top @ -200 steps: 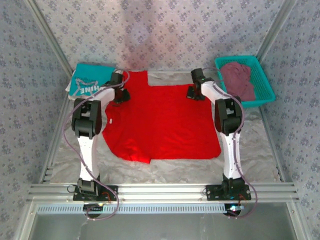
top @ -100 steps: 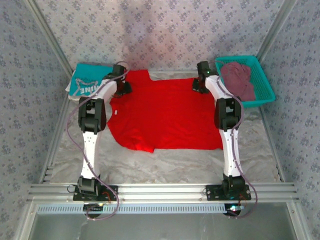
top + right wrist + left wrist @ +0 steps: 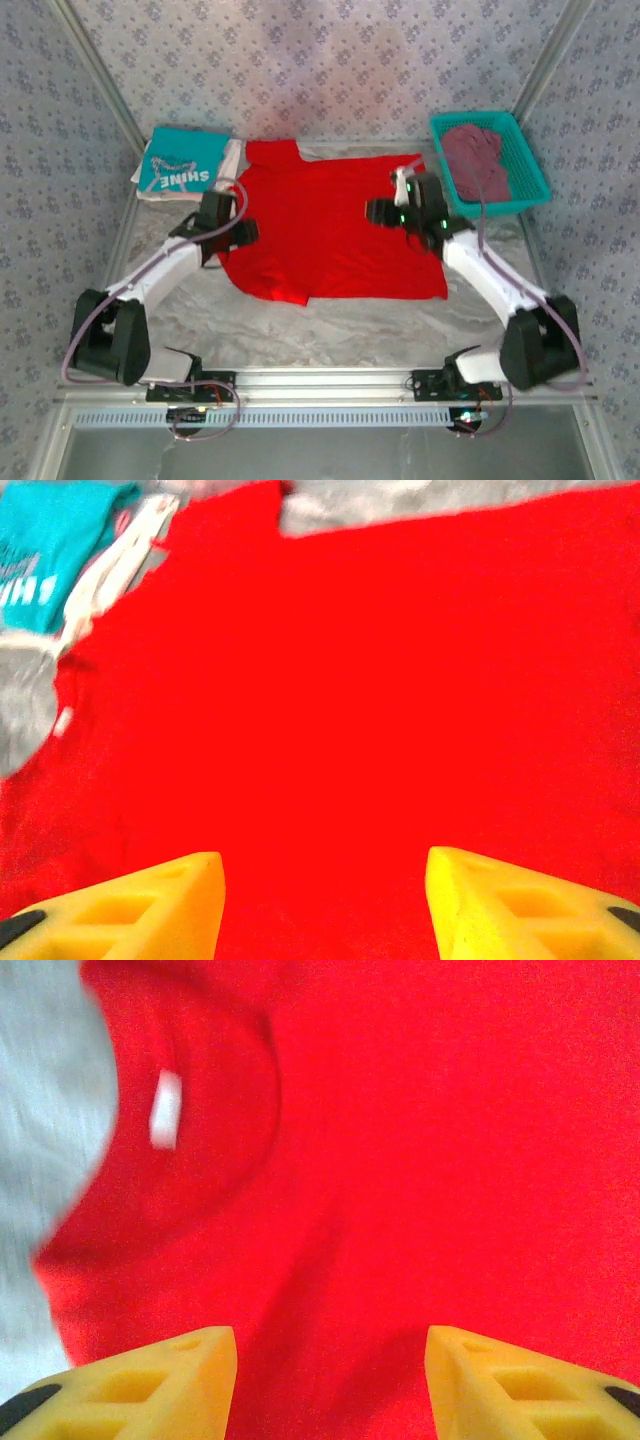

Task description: Fold and stack the t-shirts

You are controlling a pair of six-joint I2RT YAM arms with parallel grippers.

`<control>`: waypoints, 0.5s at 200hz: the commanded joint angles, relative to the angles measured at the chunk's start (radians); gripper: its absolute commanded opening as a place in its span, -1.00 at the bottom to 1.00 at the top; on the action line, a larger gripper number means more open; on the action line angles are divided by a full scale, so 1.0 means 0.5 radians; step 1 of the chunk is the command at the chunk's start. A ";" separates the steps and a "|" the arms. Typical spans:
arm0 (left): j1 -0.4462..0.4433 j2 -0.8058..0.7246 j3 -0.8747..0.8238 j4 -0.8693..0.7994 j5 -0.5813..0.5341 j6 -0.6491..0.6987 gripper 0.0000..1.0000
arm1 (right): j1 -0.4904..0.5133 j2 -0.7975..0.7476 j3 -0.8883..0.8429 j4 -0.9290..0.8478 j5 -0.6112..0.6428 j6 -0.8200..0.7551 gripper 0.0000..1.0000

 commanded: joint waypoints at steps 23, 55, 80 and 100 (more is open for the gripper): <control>-0.204 -0.206 -0.245 -0.298 0.048 -0.358 0.08 | 0.173 -0.323 -0.703 0.407 0.174 -0.231 0.18; -0.373 -0.318 -0.448 -0.270 0.068 -0.640 0.10 | 0.377 -0.496 -1.050 0.826 0.366 -0.372 0.18; -0.445 -0.302 -0.474 -0.289 0.056 -0.698 0.11 | 0.514 -0.562 -1.263 1.228 0.514 -0.436 0.19; -0.473 -0.242 -0.464 -0.254 0.057 -0.714 0.11 | 0.580 -0.547 -1.195 1.148 0.587 -0.472 0.25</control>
